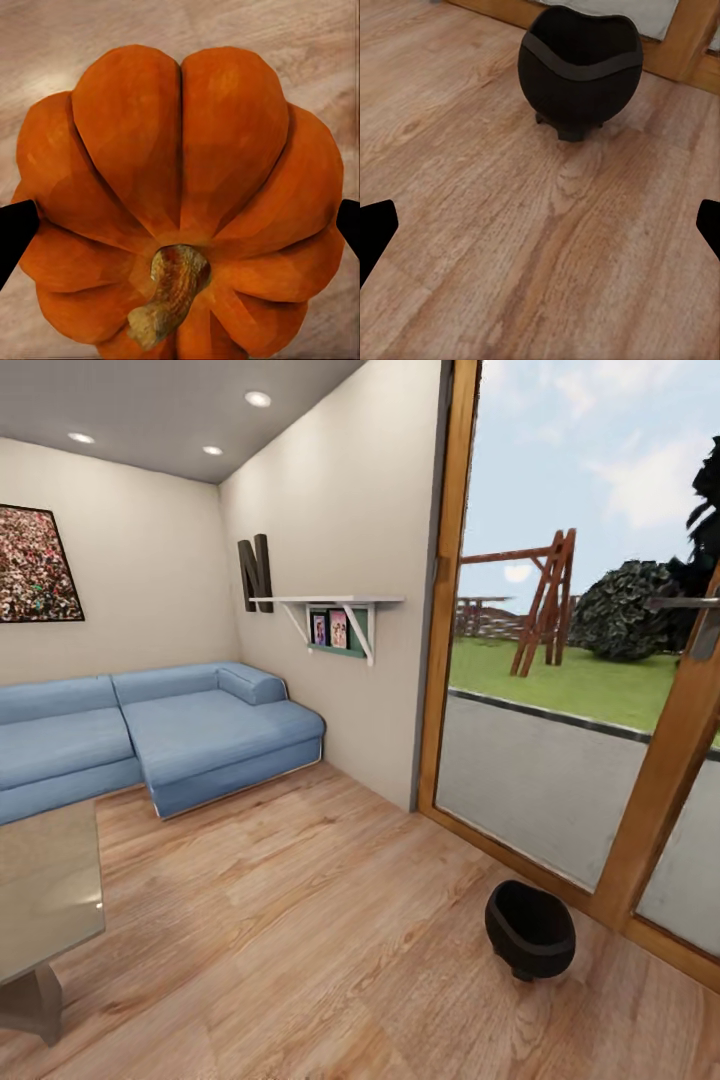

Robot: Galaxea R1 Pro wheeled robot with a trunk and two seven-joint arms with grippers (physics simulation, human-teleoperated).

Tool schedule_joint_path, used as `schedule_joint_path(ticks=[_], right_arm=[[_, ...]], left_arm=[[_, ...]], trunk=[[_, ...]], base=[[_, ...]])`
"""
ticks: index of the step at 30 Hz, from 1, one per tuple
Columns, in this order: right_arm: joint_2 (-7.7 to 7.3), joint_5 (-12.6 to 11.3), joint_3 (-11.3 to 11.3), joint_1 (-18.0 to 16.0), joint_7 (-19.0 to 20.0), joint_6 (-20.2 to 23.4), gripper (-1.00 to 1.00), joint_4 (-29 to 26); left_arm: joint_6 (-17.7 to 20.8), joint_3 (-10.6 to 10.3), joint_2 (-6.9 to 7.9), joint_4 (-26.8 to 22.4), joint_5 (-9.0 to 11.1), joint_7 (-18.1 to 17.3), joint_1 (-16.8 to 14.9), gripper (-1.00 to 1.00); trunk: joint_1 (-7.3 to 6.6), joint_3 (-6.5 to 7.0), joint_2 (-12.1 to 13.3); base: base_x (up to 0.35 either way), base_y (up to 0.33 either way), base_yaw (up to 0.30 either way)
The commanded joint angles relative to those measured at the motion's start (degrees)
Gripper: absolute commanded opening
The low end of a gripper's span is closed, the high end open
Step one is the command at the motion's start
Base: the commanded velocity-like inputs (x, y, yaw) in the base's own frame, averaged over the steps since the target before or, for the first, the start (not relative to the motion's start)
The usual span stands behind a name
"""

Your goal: Place each of the two pumpkins and all three candles from the living room inside a cabinet in the living room (use any cabinet), then make sure every cabinet is closed, and position the cauldron so it is next to a table in the living room.

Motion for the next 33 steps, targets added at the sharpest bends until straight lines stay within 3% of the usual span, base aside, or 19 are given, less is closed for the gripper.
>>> schedule_joint_path(ticks=[1,4,7,11,33], right_arm=[[0.03,-0.14,-0.19,-0.03,0.13,-0.18,1.00,0.01],[0.03,-0.15,-0.19,-0.03,0.07,-0.12,1.00,-0.01],[0.03,-0.14,-0.19,-0.03,0.07,-0.11,1.00,0.04],[0.03,-0.09,-0.19,-0.03,0.11,-0.11,1.00,0.08],[0.21,-0.07,-0.17,-0.03,0.14,-0.11,1.00,0.25]], left_arm=[[0.28,-0.26,0.10,-0.01,0.24,-0.14,-0.04,-1.00],[0.87,-0.21,0.23,-0.01,0.52,-0.68,-0.04,-1.00],[0.96,-0.22,0.23,-0.01,2.65,-0.81,-0.04,-1.00],[0.94,-0.28,0.18,-0.01,3.79,-0.79,-0.04,-1.00],[0.81,-0.43,0.02,-0.06,4.02,-0.71,-0.04,-1.00]], trunk=[[-0.01,-0.06,-0.03],[-0.01,-0.06,-0.03],[-0.01,-0.06,-0.03],[-0.01,-0.06,-0.03],[-0.01,-0.06,-0.03]], base=[[0.000,0.000,0.006],[0.000,0.000,0.119],[0.000,0.000,0.245],[0.000,0.000,0.266],[0.000,0.000,0.274]])
